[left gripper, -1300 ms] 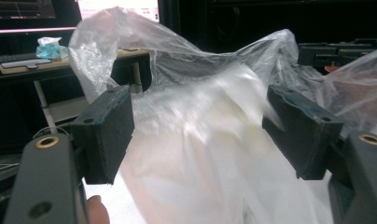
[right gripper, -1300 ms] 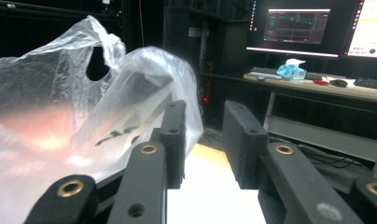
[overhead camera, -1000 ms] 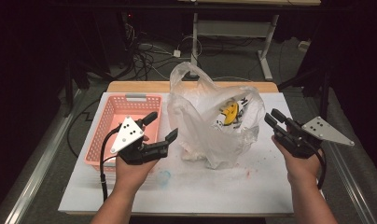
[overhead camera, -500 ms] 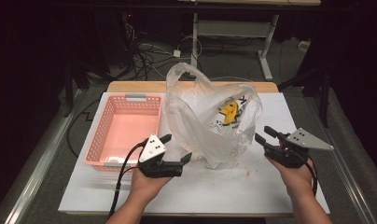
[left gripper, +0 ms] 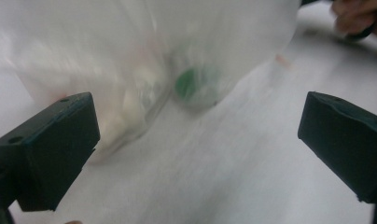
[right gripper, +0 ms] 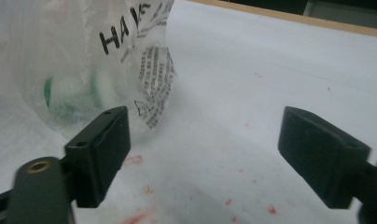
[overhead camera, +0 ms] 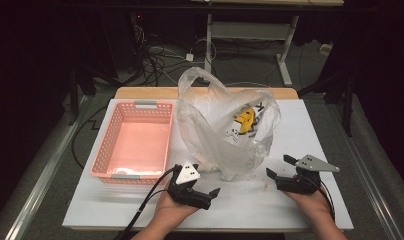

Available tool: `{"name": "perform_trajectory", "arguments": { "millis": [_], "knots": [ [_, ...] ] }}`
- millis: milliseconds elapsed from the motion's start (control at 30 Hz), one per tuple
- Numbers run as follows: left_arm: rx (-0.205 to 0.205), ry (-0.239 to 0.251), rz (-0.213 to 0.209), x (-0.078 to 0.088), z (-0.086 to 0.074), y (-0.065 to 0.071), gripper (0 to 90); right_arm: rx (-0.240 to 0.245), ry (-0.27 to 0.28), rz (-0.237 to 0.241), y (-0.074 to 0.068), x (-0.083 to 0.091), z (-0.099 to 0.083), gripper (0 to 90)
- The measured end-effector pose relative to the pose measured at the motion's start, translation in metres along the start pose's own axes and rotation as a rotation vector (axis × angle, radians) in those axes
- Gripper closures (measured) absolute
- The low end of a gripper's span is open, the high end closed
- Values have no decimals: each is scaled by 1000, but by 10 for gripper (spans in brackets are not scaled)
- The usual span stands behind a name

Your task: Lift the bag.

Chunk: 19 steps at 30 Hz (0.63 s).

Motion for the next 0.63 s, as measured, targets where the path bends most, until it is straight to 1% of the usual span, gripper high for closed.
{"name": "perform_trajectory", "arguments": {
  "millis": [33, 100, 133, 167, 200, 233, 300, 367, 433, 633],
  "knots": [
    [-2, -16, 14, -3, -5, -2, 0, -5, 1, -5, 0, 2, -2, 129],
    [-3, -46, 38, -9, -14, -6, 0, 1, 13, -15, 1, 7, -7, 36],
    [0, -35, 44, -7, -13, -6, 0, -5, 11, -22, 1, 8, -8, 0],
    [-3, -8, 49, -6, -11, -6, 0, -3, 13, -26, 1, 10, -10, 0],
    [-11, 7, 57, -4, -11, -6, 0, -6, 20, -26, 1, 11, -10, 0],
    [-15, 21, 55, -4, -12, -5, 0, -6, 28, -28, 2, 12, -8, 0],
    [-17, 51, 61, -1, -11, -5, 0, -8, 57, -27, 3, 11, -5, 0],
    [-18, 60, 65, -1, -11, -5, 0, -7, 67, -28, 3, 10, -3, 0],
    [-13, 59, 71, -1, -12, -5, 0, -2, 75, -23, 3, 10, -3, 0],
    [-6, 67, 82, 0, -12, -6, 0, 3, 102, -27, 5, 13, -1, 0]
  ]
}}
Point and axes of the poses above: each handheld gripper's, and its own axes: x roughly backward along the jaws, z roughly out of its top, y roughly to its right, the point moved 7 cm from there along -x, roughly forward along the jaws, and after that the axes turned 1 degree about -x, right-handed, at the moved point
